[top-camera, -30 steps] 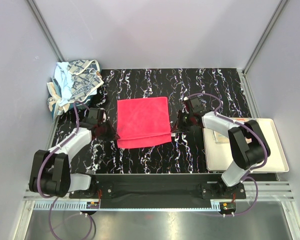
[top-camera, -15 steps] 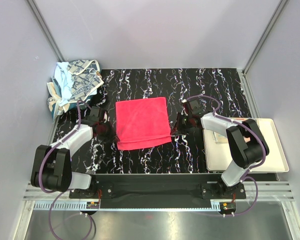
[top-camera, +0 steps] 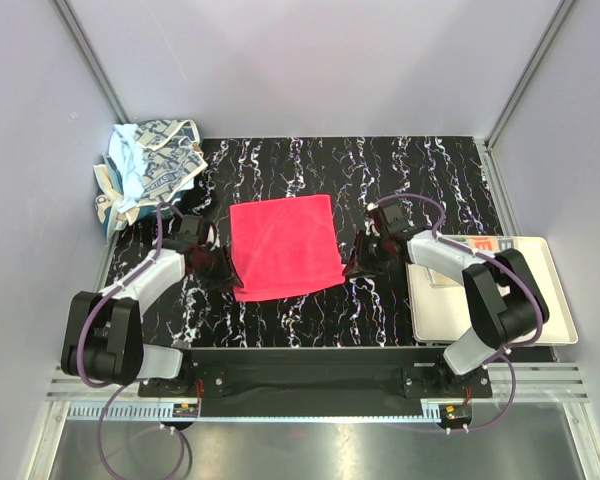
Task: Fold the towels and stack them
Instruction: Fold the towel
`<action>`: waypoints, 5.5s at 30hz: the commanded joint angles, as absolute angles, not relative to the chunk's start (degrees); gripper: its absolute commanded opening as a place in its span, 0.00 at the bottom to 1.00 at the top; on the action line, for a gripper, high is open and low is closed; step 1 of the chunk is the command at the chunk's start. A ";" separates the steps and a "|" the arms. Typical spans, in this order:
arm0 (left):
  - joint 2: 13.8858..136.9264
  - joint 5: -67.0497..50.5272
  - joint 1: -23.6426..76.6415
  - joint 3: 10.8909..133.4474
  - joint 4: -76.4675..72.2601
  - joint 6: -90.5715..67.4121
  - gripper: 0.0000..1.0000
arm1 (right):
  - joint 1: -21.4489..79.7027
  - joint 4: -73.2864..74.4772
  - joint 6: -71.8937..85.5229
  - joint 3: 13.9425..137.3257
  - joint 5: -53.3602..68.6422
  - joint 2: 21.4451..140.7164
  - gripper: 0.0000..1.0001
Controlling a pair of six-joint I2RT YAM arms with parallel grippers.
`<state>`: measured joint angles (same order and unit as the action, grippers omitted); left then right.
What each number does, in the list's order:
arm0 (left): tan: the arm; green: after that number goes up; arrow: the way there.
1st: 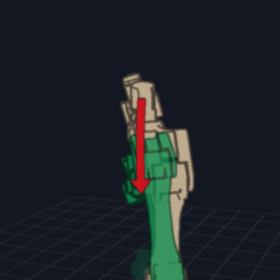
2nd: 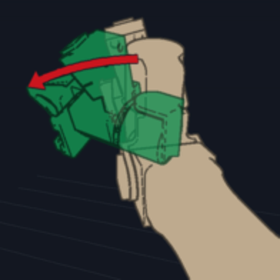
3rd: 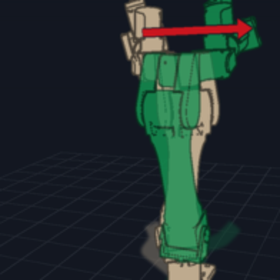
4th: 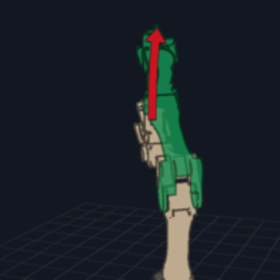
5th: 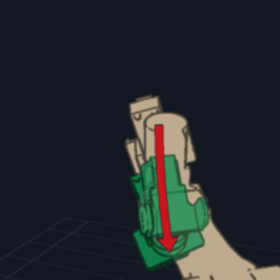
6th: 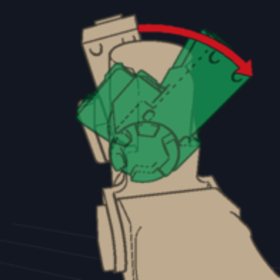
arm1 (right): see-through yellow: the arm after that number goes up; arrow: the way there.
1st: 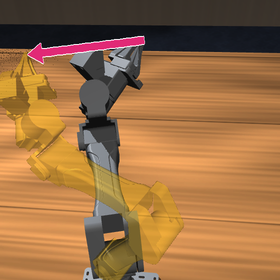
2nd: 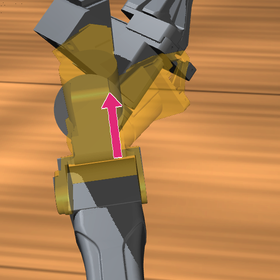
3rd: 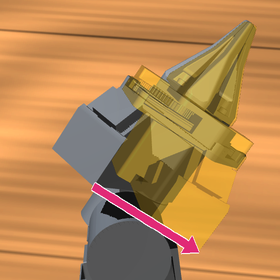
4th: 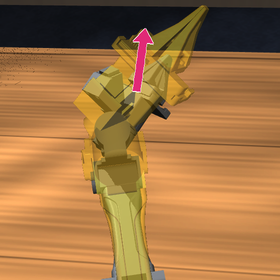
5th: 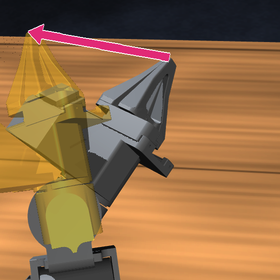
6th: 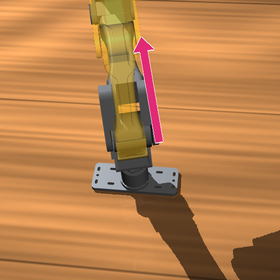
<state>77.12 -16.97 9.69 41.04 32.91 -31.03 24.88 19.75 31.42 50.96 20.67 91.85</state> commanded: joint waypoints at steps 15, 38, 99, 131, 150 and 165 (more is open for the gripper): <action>77.60 -11.69 9.93 46.66 33.58 -30.93 0.45 | 27.33 18.03 31.46 52.82 14.86 92.19 0.35; 116.36 5.10 6.68 87.62 27.77 -34.01 0.48 | 19.52 20.47 26.98 100.62 10.18 125.85 0.46; 126.64 0.35 5.80 94.91 17.58 -34.10 0.00 | 15.56 15.47 32.52 105.64 10.46 136.14 0.13; 112.24 -8.62 5.80 85.79 -8.26 -31.90 0.00 | 13.80 7.65 26.54 105.47 15.12 124.99 0.12; 72.27 5.09 18.18 53.45 -8.10 -32.08 0.00 | 20.73 0.88 22.50 68.15 9.41 85.98 0.04; 43.33 11.16 27.77 46.04 4.21 -33.75 0.00 | 26.89 12.65 22.59 60.72 2.91 56.43 0.05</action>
